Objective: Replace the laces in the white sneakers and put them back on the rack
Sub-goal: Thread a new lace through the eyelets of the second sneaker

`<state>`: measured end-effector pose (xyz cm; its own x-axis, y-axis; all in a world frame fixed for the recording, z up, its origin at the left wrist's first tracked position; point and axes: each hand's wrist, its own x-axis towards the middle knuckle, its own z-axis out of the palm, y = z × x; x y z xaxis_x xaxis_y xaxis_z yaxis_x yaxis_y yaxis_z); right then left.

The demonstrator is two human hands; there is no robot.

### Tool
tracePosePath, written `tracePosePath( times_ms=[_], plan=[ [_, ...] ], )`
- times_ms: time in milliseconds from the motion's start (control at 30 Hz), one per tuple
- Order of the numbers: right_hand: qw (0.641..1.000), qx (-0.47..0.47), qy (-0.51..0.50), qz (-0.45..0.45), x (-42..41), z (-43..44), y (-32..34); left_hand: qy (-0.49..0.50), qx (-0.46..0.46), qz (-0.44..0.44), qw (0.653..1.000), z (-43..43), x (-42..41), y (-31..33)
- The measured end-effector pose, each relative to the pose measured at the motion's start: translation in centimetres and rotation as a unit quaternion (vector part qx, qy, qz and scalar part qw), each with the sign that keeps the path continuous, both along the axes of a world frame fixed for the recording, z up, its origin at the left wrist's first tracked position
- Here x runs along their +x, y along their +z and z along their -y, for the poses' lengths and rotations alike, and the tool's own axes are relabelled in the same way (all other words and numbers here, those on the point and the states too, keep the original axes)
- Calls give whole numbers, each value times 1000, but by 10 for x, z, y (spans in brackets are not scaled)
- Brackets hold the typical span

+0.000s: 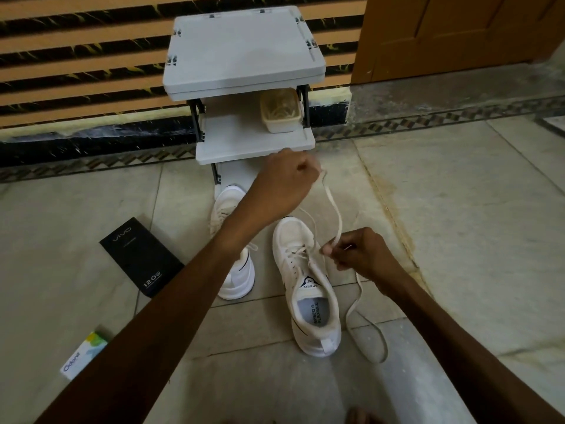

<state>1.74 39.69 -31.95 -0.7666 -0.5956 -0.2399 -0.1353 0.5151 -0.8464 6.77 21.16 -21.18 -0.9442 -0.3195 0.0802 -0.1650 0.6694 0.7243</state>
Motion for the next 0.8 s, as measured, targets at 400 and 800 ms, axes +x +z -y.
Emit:
tracePosePath(
  times_ms=[400, 800],
  plan=[
    [979, -96, -145, 107, 28, 29, -6, -23, -89, 359, 929, -19, 43, -77],
    [987, 61, -44, -142, 32, 49, -14, 191, 321, 250, 893, 3, 64, -121]
  ],
)
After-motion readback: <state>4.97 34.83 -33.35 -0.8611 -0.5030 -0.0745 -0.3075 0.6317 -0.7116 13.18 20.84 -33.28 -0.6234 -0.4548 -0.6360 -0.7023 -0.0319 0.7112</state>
